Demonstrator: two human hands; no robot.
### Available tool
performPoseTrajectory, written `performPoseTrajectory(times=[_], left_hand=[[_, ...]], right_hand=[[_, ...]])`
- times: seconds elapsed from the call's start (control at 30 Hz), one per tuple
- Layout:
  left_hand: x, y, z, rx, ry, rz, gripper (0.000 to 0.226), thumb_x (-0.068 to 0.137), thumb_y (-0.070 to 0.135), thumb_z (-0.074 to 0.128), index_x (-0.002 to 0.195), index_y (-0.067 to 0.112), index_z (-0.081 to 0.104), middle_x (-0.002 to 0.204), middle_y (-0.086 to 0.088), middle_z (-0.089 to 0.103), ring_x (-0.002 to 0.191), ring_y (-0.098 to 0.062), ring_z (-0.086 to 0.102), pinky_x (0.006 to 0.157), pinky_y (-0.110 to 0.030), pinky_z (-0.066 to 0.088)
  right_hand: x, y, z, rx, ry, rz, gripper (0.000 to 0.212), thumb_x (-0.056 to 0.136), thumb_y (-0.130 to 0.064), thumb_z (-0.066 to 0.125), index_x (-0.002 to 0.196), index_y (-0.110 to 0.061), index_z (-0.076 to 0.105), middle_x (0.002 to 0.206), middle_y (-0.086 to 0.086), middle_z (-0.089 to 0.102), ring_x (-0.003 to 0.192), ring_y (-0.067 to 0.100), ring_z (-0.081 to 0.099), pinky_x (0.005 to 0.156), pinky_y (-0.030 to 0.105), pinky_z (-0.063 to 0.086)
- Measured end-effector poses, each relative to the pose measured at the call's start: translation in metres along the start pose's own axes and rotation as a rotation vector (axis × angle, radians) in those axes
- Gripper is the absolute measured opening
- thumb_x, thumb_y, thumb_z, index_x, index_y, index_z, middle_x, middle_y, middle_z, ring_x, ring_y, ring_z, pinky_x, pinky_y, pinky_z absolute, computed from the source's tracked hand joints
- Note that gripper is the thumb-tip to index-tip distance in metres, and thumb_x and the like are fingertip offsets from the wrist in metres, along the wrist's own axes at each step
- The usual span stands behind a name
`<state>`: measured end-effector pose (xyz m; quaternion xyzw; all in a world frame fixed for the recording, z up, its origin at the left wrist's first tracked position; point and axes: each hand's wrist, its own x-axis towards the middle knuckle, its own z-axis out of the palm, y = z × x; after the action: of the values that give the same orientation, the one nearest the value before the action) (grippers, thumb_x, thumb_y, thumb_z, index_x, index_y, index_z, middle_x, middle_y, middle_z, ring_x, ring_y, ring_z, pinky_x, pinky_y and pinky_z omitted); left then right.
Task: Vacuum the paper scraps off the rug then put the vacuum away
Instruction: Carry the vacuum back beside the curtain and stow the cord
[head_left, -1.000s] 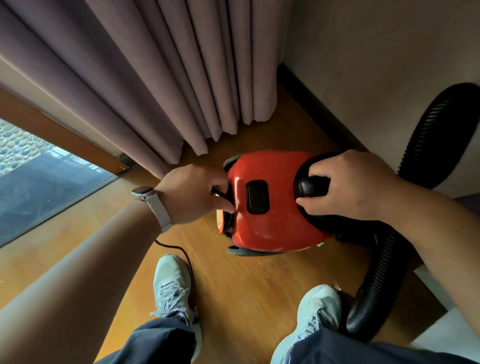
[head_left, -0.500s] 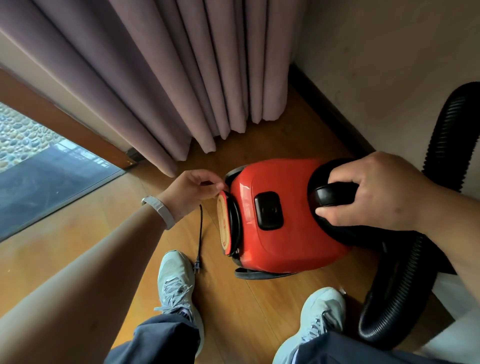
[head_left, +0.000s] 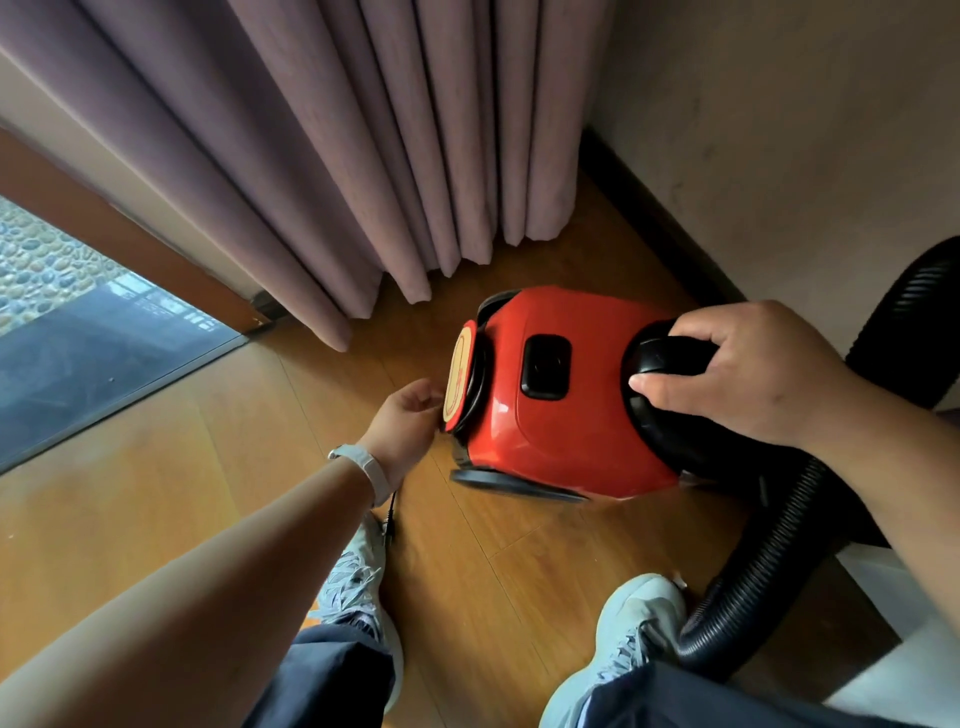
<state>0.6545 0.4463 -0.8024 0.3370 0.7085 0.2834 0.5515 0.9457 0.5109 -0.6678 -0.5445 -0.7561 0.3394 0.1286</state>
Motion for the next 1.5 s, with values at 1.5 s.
performPoseTrajectory(times=[1.5], left_hand=[[0.008, 0.048, -0.034, 0.497, -0.069, 0.404, 0.016, 0.088, 0.023, 0.069, 0.087, 0.039, 0.069, 0.087, 0.018, 0.070, 0.080, 0.002, 0.062, 0.071, -0.011, 0.043]], right_hand=[[0.001, -0.005, -0.002, -0.200, -0.179, -0.230, 0.031, 0.066, -0.055, 0.069, 0.057, -0.027, 0.059, 0.072, -0.024, 0.061, 0.062, 0.006, 0.059, 0.047, 0.017, 0.032]])
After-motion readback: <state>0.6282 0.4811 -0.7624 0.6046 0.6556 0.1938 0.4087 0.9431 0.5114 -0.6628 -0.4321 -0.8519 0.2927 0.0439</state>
